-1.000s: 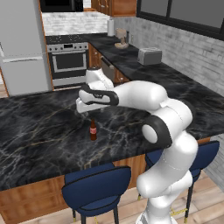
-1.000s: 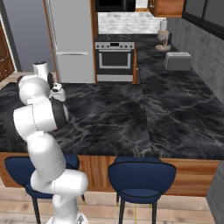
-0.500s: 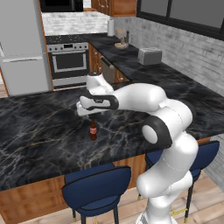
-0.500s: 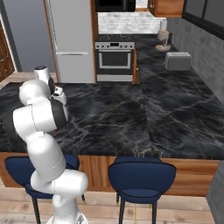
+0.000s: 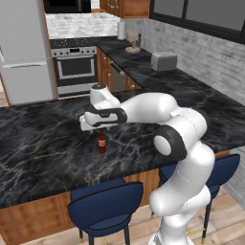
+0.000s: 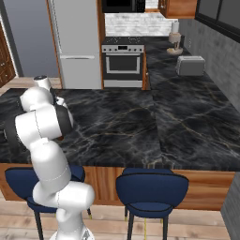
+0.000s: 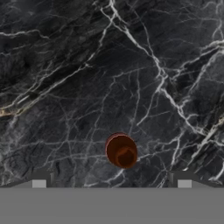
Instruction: Place the large bottle from the dining counter next to the other large bottle outside the sink, and place the small bottle from the dining counter next to the other small bottle inside the sink.
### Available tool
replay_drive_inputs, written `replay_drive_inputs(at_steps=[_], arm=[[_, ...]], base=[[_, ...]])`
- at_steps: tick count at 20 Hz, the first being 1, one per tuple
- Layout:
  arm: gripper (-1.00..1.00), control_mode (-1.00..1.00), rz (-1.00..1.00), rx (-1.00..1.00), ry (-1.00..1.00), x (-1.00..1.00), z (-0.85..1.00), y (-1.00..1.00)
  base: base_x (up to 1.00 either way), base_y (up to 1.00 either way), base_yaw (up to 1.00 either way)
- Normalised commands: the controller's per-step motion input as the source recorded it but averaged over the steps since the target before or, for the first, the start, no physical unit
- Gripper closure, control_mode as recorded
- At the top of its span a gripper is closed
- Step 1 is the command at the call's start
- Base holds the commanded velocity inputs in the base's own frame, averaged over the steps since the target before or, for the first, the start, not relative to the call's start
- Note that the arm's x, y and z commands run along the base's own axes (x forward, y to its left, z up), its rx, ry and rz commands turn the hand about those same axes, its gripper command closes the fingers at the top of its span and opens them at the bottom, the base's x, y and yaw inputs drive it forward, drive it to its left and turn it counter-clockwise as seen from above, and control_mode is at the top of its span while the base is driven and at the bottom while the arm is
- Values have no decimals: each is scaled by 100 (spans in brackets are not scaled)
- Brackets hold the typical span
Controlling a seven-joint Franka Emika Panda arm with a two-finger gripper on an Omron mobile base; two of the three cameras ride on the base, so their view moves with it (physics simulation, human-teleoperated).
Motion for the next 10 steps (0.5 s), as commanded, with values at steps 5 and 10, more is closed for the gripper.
replay_drive_inputs(at_steps=[5,10], arm=[[-100,-100,-7,0,0,9,-3,-7],[-100,-100,-4,0,0,10,-4,-20]], base=[[0,0,0],[0,0,0]])
